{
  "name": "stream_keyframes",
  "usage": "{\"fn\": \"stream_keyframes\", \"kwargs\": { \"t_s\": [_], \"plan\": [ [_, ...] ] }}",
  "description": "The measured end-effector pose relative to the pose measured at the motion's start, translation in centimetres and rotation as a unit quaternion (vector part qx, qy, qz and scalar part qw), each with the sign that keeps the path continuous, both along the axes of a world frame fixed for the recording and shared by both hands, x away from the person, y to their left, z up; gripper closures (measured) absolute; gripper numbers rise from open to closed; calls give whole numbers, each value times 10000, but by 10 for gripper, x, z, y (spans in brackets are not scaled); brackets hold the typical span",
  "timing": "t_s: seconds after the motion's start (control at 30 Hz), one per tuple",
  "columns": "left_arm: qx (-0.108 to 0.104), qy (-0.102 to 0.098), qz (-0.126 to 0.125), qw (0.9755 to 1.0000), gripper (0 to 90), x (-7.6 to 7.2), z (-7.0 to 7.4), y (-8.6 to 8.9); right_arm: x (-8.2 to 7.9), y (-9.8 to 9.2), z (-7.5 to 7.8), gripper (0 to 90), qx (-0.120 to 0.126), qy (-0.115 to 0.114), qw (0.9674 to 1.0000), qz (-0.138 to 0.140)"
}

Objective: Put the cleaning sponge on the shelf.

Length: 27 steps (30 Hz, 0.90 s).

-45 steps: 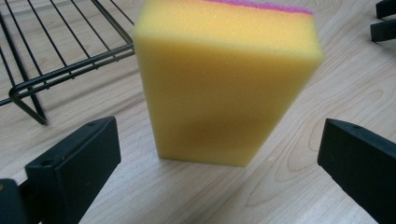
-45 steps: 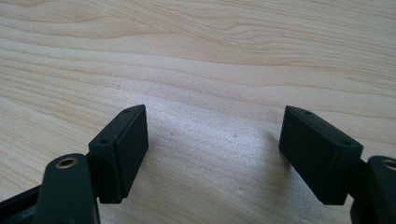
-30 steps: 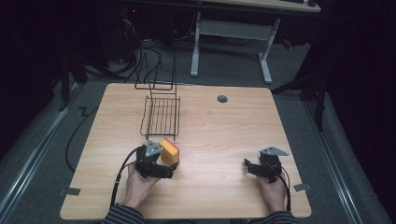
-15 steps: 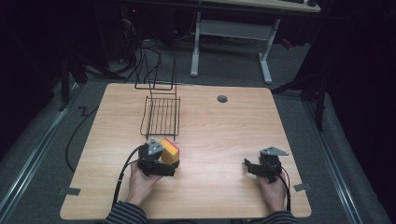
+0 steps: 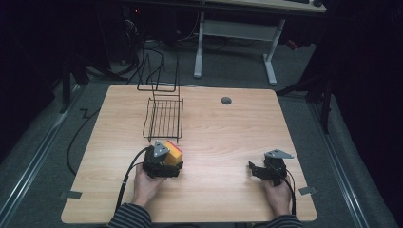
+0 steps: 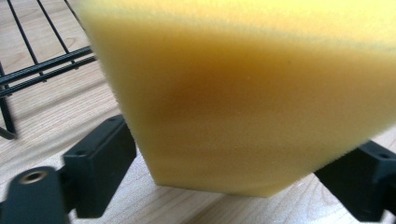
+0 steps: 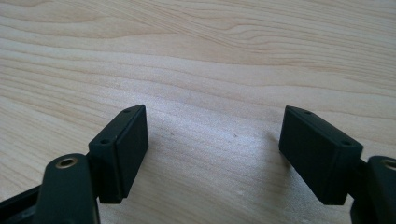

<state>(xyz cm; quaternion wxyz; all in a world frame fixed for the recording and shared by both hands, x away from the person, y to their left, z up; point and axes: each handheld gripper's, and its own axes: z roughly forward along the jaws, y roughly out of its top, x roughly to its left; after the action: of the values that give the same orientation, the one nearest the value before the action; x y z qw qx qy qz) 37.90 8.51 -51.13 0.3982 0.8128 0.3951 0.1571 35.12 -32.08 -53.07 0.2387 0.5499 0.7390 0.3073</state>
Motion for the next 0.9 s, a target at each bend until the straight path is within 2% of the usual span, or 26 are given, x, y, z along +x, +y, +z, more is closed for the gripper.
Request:
{"fn": "stream_keyframes", "kwargs": {
  "t_s": [0.1,0.3,0.73,0.9],
  "plan": [
    [-10,47,-50,10000,157,0,-1,-1,0,0,0,242,-2,0,10000,2],
    [19,9,-75,10000,212,0,-2,-1,0,0,0,242,-3,-1,10000,2],
    [33,-7,-121,9999,231,-2,1,1,0,0,0,242,-3,1,10000,3],
    [-24,72,-167,9998,235,-3,4,3,0,0,0,242,-4,-1,10000,4]
  ]
}}
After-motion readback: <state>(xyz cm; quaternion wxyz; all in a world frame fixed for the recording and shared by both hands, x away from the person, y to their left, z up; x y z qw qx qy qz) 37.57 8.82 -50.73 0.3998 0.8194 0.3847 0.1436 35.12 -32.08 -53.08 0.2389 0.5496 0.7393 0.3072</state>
